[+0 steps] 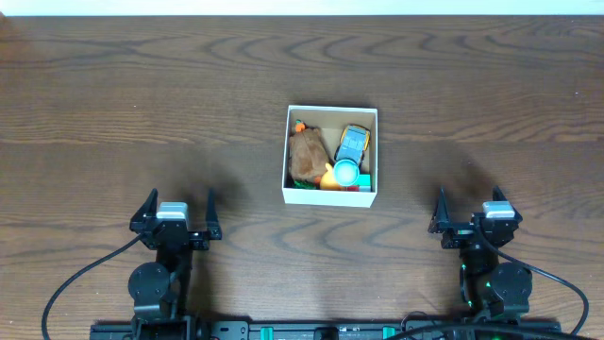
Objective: Pack container
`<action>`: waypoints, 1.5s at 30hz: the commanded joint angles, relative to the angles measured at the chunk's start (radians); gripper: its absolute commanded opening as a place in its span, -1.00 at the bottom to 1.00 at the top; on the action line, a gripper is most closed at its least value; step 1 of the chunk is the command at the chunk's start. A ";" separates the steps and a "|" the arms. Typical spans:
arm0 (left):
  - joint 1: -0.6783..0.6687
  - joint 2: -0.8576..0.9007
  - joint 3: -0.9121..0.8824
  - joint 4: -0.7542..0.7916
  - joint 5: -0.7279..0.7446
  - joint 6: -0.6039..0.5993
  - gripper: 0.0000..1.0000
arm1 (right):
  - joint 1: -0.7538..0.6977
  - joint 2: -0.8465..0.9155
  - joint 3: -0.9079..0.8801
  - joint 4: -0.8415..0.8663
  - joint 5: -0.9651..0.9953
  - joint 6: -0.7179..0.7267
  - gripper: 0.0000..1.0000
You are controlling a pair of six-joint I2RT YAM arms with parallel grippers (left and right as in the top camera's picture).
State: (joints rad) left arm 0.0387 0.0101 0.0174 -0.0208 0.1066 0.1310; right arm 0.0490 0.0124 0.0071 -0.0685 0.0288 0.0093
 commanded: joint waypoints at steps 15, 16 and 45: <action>-0.001 -0.008 -0.013 -0.045 -0.047 -0.059 0.96 | -0.007 -0.006 -0.002 -0.004 -0.003 -0.018 0.99; -0.005 -0.008 -0.013 -0.045 -0.047 -0.059 0.96 | -0.007 -0.006 -0.002 -0.004 -0.003 -0.018 0.98; -0.010 -0.006 -0.013 -0.045 -0.047 -0.058 0.96 | -0.007 -0.006 -0.002 -0.004 -0.003 -0.018 0.99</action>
State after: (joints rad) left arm 0.0319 0.0101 0.0196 -0.0288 0.0662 0.0788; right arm 0.0490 0.0124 0.0071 -0.0685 0.0288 0.0093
